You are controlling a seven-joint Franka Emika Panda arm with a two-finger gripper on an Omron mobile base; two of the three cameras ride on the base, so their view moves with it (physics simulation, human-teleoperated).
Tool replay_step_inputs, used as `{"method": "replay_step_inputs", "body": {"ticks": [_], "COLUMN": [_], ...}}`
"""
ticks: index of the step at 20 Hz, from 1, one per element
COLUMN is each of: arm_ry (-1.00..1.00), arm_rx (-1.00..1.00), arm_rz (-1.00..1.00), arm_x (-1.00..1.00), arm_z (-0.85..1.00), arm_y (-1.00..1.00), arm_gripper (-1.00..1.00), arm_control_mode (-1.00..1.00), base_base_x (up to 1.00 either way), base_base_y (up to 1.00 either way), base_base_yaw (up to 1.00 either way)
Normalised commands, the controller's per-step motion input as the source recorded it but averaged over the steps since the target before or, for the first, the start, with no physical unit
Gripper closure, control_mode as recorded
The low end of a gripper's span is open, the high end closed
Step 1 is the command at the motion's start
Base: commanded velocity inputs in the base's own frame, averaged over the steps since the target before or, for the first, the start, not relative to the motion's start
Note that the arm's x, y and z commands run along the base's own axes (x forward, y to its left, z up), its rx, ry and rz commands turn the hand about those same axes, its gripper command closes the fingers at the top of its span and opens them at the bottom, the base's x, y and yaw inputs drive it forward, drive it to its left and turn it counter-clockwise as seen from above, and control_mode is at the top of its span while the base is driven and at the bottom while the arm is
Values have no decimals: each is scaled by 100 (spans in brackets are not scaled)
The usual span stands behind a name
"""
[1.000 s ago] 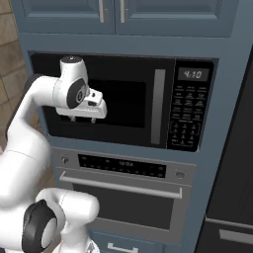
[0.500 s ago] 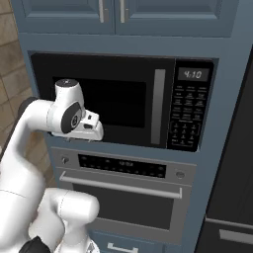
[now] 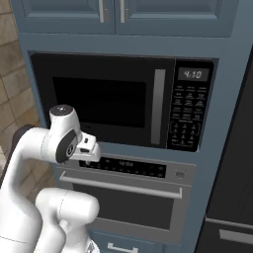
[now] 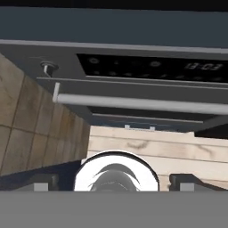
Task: Take the baked cake out of the oven and place it on the plate for cooling. Then close the oven door.
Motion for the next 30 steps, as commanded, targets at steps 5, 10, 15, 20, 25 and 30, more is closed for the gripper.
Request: {"method": "replay_step_inputs", "body": {"ticks": [5,10,15,20,25,30], "arm_ry": [-10,-9,0,0,0,0], "arm_rx": [0,0,0,0,0,0], "arm_rz": [0,0,0,0,0,0], "arm_x": [-39,-27,0,0,0,0], "arm_z": [-56,-37,0,0,0,0], "arm_y": [0,0,0,0,0,0], "arm_gripper": [-100,-100,-100,-100,-100,-100], "arm_control_mode": [-100,100,100,100,100,100], "base_base_x": [0,-6,-42,-31,-4,0], "base_base_y": [0,-1,-25,-61,-70,-65], "base_base_yaw": [0,0,0,8,24,35]}}
